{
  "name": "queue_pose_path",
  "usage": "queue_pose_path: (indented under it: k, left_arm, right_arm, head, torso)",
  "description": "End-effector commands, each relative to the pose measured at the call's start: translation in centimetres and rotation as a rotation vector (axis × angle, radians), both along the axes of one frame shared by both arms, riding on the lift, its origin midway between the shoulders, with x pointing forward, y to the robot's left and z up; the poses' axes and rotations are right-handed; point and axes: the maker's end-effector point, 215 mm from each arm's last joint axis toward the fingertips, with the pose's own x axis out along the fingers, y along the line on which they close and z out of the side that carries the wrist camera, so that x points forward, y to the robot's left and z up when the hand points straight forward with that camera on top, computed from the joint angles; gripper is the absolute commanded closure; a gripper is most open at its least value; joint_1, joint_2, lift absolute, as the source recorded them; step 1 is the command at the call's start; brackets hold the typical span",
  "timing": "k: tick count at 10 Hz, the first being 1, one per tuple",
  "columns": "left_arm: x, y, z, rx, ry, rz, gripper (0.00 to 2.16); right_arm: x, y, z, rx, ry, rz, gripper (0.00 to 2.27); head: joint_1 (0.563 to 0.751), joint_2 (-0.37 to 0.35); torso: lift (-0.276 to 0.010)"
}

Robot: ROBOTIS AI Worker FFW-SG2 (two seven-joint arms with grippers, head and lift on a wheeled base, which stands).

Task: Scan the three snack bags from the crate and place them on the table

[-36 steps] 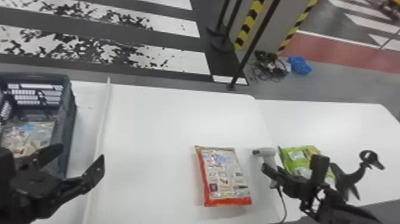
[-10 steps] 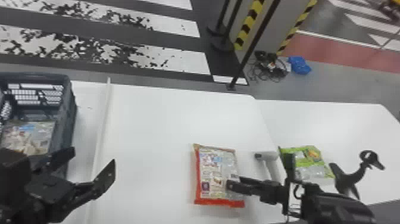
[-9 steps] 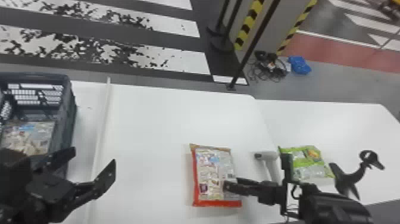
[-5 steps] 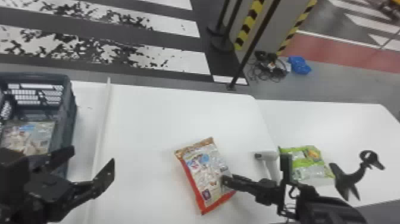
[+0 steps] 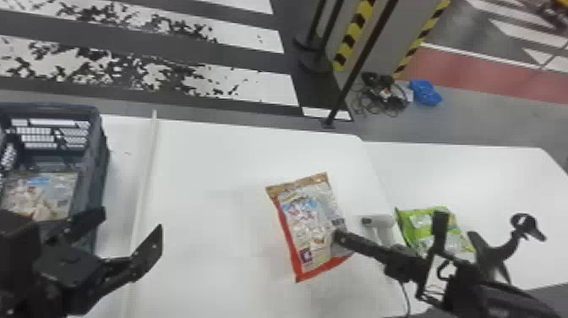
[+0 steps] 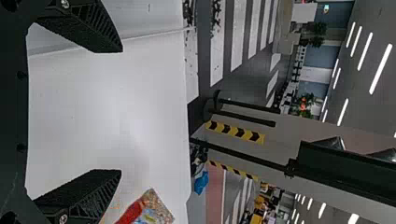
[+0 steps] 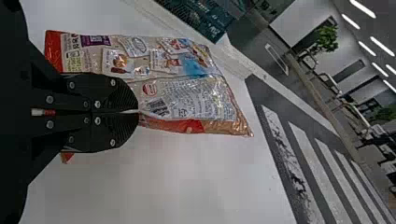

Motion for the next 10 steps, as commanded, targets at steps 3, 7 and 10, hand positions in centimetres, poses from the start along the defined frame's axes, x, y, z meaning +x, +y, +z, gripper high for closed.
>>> queue_pose_path:
  k: [3,7,10]
  left_arm:
    - [0.1,-0.5,0.1,0.001,-0.003,-0.007,0.07]
    - [-0.7,0.4,-0.4,0.023,0.013,-0.01,0.07]
    - [-1.4,1.5,-0.2,0.038,0.013,-0.004,0.07]
  right_arm:
    - [6.0,-11.0,8.6,0.108,-0.116,-0.342,2.22]
    - [12.6,-25.2,7.9,-0.123,-0.19,-0.766,2.22]
    - [12.3,-33.2,5.4,-0.366,-0.167,-1.125,2.21]
  head:
    - [0.695,-0.35]
    - [0.695,-0.35]
    - [0.695,-0.35]
  torso:
    - [-0.036]
    - [-0.036]
    - [-0.036]
